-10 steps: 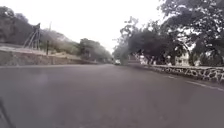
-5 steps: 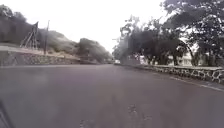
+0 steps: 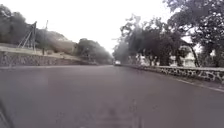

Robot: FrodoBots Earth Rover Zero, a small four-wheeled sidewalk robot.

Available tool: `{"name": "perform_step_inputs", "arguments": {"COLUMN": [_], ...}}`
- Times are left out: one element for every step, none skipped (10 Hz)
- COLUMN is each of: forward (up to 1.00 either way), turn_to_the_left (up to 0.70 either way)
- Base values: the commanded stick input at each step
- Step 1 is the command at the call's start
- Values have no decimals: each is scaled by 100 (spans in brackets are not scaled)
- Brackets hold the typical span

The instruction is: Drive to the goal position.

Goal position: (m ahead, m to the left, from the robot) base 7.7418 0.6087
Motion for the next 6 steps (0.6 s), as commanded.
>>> {"name": "perform_step_inputs", "arguments": {"forward": [100, 100, 100, 100, 100, 100], "turn_to_the_left": [0, 0, 0, 0, 0, 0]}}
